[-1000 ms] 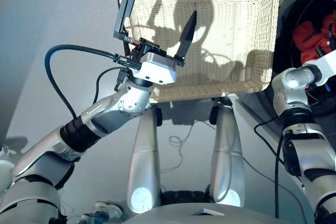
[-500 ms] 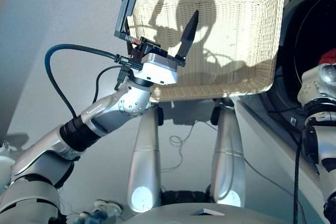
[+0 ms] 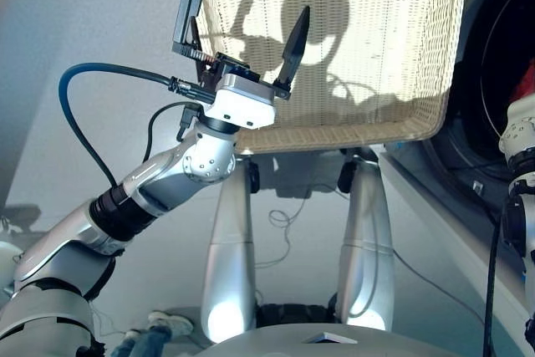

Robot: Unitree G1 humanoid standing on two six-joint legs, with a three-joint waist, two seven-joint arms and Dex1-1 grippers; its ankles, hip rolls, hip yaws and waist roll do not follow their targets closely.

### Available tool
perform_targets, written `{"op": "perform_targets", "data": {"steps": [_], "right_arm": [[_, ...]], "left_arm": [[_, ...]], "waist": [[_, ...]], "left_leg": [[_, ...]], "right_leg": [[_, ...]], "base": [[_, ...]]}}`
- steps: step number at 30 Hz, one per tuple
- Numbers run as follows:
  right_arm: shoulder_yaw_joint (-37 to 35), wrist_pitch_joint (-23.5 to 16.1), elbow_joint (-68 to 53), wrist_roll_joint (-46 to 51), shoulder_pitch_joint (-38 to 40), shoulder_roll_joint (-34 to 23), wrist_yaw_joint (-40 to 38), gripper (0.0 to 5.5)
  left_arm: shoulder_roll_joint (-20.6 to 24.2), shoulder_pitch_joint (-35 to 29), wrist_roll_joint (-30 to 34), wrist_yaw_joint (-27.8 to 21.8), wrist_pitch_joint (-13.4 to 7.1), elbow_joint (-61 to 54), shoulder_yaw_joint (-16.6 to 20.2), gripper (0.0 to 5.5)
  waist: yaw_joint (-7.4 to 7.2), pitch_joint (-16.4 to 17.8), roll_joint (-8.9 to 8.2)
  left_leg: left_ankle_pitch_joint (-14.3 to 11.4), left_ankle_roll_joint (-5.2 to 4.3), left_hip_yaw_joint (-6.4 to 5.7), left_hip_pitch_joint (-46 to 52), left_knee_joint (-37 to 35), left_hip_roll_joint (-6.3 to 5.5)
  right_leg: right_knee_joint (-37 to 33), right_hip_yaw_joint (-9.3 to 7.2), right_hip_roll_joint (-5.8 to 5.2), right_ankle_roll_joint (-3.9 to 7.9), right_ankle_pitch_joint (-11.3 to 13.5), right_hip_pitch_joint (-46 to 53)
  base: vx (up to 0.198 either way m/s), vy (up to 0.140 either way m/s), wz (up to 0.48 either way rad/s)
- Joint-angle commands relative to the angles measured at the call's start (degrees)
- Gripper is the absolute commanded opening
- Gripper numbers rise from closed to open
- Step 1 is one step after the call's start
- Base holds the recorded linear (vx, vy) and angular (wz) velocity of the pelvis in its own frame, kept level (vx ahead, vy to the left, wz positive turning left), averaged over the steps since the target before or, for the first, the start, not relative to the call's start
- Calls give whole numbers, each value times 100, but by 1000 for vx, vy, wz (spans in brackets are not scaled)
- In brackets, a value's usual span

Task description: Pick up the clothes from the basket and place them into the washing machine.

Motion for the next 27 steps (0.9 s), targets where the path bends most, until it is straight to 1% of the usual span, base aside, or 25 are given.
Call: {"op": "perform_targets", "data": {"steps": [1, 5, 7, 9, 11, 12, 14, 17, 18, 20, 21, 22, 23, 27], "right_arm": [[258, -327, -615, -327, 203, -381, -122, 550], [287, -390, -982, -488, 496, -172, -3, 550], [289, -507, -1478, -563, 941, 146, 205, 550], [424, -470, -1888, -773, 1370, 335, 487, 550], [548, -432, -2252, -946, 1758, 531, 705, 550], [536, -423, -2279, -958, 1792, 540, 695, 550], [656, -420, -2613, -1106, 2230, 795, 1003, 550], [955, -376, -3013, -1316, 2702, 1121, 1452, 550], [1066, -314, -3077, -1413, 2849, 1206, 1650, 550], [1298, -261, -3144, -1575, 3052, 1302, 2023, 550], [1397, -232, -3092, -1625, 3139, 1327, 2233, 550], [1539, -177, -3044, -1717, 3236, 1421, 2419, 550], [1572, -133, -2983, -1725, 3340, 1537, 2532, 550], [1508, -34, -2685, -1917, 3670, 1882, 2661, 550]], "left_arm": [[-153, 138, 3, -7, -194, -694, 330, 550], [-221, 145, -9, -42, -243, -673, 361, 550], [-295, 213, -27, -129, -247, -630, 446, 550], [-365, 329, -87, -262, -292, -512, 476, 550], [-395, 399, -140, -415, -309, -383, 451, 550], [-394, 409, -141, -417, -310, -384, 442, 550], [-419, 585, -95, -615, -267, -72, 430, 550], [-476, 891, -201, -886, -293, 250, 436, 550], [-516, 1042, -307, -1022, -316, 370, 482, 550], [-616, 1312, -448, -1262, -426, 701, 511, 550], [-691, 1443, -582, -1423, -480, 888, 524, 550], [-842, 1651, -877, -1620, -550, 1094, 609, 550], [-910, 1769, -977, -1738, -547, 1259, 638, 550], [-954, 2070, -777, -2087, -527, 1927, 648, 550]], "waist": [[-227, -91, 330], [-237, -91, 315], [-268, -91, 296], [-266, -91, 259], [-277, -91, 238], [-272, -91, 234], [-282, -91, 216], [-278, -91, 215], [-275, -92, 213], [-283, -116, 201], [-276, -138, 189], [-259, -169, 188], [-259, -201, 177], [-268, -289, 150]], "left_leg": [[538, 86, 295, 78, -799, -23], [532, 95, 310, 166, -811, -35], [514, 109, 331, 266, -817, -27], [499, 118, 338, 429, -871, -19], [492, 126, 370, 636, -949, -32], [495, 126, 371, 661, -963, -34], [477, 144, 415, 1015, -1085, -70], [457, 176, 455, 1469, -1259, -109], [445, 190, 465, 1642, -1327, -128], [427, 205, 499, 1958, -1424, -155], [417, 209, 500, 2107, -1466, -173], [408, 221, 495, 2306, -1554, -192], [382, 232, 490, 2444, -1574, -209], [330, 250, 515, 3127, -1792, -231]], "right_leg": [[-286, -300, 174, 58, -123, 238], [-309, -296, 177, 56, -108, 321], [-320, -294, 175, 52, -107, 415], [-386, -293, 169, 58, -107, 572], [-465, -318, 160, 69, -93, 754], [-476, -319, 158, 70, -92, 778], [-568, -345, 136, 92, -78, 1103], [-733, -374, 119, 116, -38, 1506], [-804, -383, 112, 123, -29, 1669], [-919, -407, 97, 127, -2, 1975], [-975, -419, 97, 128, 0, 2129], [-1057, -442, 88, 131, 4, 2313], [-1108, -462, 83, 132, -3, 2465], [-1353, -541, 81, 131, -7, 3120]], "base": [[0, 0, 0], [0, 0, 0], [0, 0, 0], [0, 0, 0], [0, 0, 0], [0, 0, 0], [0, 0, 0], [39, 29, -56], [73, 32, -74], [92, 24, -51], [109, 21, -40], [114, 9, -50], [119, 13, -55], [118, 9, -25]]}}
